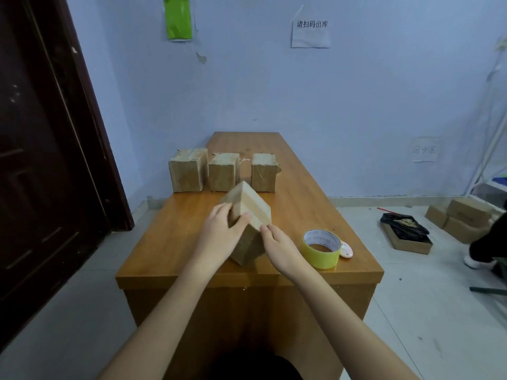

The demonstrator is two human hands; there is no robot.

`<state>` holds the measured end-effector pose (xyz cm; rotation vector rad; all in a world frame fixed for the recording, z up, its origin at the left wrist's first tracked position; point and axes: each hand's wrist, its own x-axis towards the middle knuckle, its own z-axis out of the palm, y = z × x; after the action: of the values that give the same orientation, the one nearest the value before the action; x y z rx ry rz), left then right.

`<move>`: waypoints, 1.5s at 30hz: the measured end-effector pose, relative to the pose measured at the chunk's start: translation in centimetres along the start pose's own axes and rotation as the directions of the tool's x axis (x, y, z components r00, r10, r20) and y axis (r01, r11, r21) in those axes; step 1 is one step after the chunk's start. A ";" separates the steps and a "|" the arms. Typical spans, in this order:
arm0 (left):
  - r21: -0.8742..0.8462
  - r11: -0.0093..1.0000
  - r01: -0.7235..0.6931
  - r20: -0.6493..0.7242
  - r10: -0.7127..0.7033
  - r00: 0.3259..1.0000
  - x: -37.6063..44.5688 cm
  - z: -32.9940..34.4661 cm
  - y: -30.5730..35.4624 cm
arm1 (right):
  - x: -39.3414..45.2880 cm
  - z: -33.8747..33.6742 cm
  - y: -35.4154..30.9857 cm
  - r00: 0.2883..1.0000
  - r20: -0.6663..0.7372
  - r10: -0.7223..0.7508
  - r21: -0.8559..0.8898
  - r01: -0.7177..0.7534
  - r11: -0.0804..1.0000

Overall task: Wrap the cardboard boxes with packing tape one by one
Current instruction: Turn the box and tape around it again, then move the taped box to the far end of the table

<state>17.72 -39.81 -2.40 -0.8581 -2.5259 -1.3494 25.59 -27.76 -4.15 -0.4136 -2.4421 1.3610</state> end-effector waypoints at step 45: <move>0.222 0.974 -0.033 0.378 -0.055 0.924 18.0 15.9 10.5 | 16.6 -16.4 4.5 0.915 -0.324 0.240 0.060 -0.234 0.970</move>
<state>10.73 -15.11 2.79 -1.1542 -2.9023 -0.9418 17.56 -6.35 2.36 -0.8828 -2.1534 1.2831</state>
